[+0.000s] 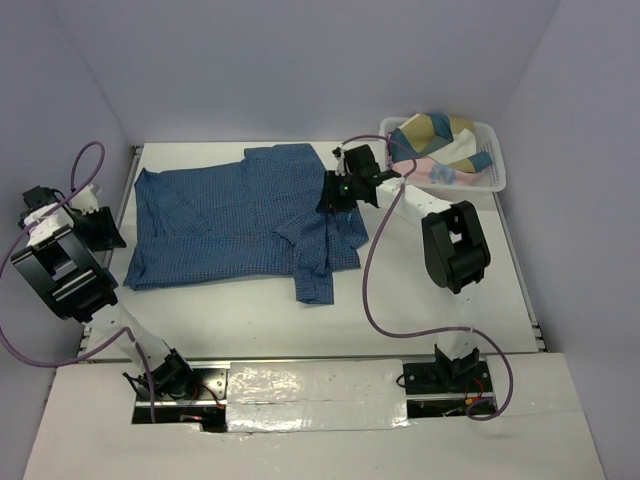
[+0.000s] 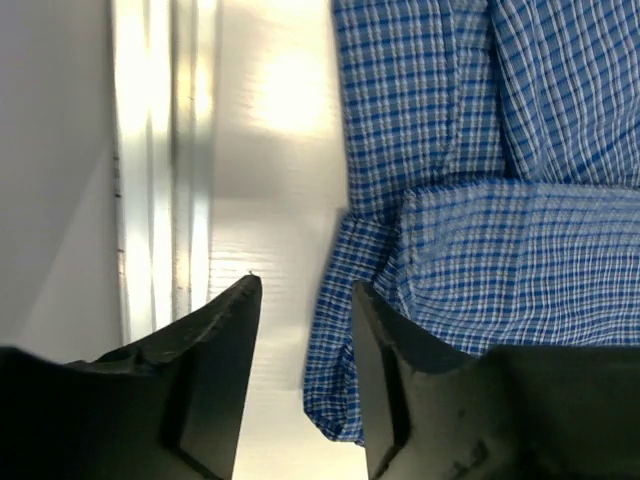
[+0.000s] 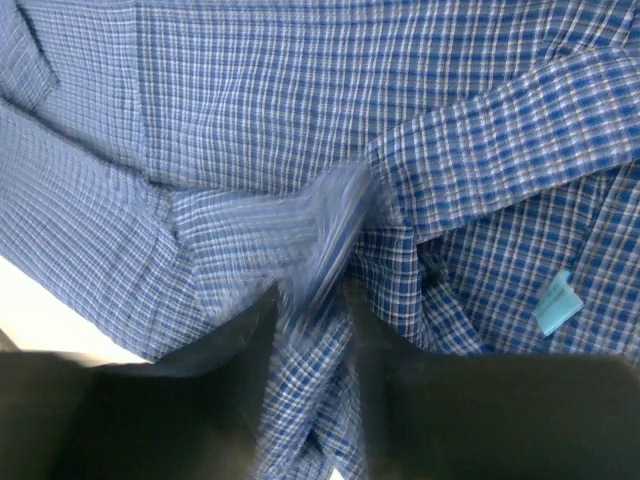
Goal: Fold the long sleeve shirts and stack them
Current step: Fold the shirt
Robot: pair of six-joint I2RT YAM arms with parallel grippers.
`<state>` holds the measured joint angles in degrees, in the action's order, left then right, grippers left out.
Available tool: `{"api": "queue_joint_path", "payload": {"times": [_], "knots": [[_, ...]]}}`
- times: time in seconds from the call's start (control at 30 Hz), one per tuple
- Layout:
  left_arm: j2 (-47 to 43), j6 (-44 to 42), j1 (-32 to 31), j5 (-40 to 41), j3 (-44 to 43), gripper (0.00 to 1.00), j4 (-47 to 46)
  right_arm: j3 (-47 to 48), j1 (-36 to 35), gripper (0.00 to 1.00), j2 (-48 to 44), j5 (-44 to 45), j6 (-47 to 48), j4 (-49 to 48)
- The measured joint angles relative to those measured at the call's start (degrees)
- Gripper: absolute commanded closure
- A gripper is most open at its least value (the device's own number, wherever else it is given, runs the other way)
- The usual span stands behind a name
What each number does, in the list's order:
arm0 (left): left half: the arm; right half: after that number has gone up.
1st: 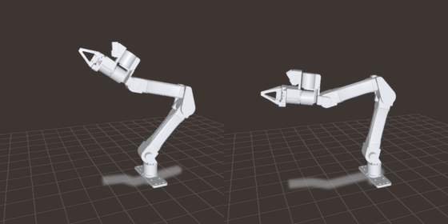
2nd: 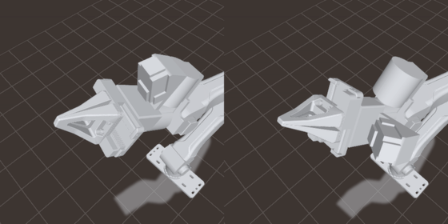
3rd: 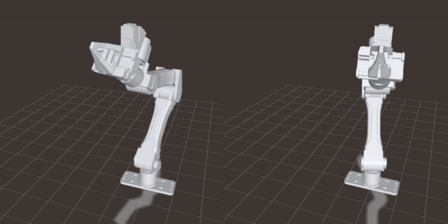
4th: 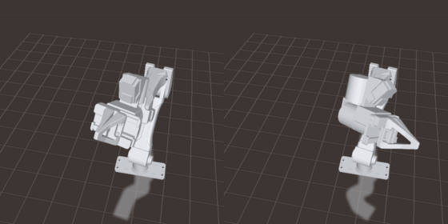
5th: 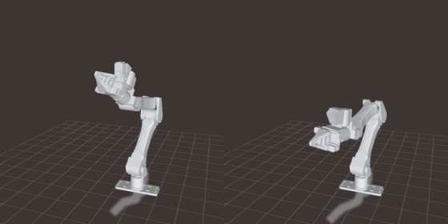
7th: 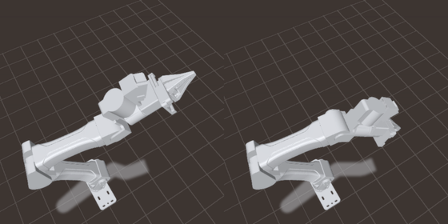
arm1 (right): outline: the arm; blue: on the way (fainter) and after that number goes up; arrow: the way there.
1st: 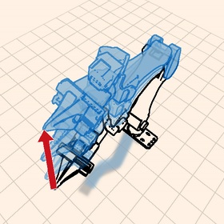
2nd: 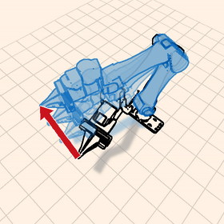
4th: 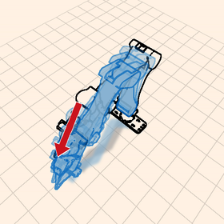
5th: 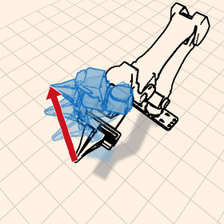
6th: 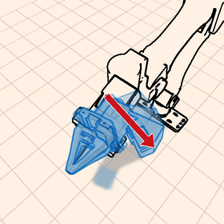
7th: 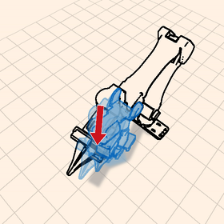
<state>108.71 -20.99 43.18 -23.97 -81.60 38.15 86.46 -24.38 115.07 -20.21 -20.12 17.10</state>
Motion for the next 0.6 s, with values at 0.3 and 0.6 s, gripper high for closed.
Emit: {"api": "queue_joint_path", "payload": {"times": [0.3,0.6], "knots": [[-1.99,-1.77,0.94,1.88,3.41,0.28,-0.66,-3.13,0.0,0.28,-4.13,7.85,0.44,1.66],[-6.56,-6.71,3.39,4.59,16.31,0.26,0.76,-25.33,0.0,0.28,-18.86,11.32,-2.54,-0.2]]}}
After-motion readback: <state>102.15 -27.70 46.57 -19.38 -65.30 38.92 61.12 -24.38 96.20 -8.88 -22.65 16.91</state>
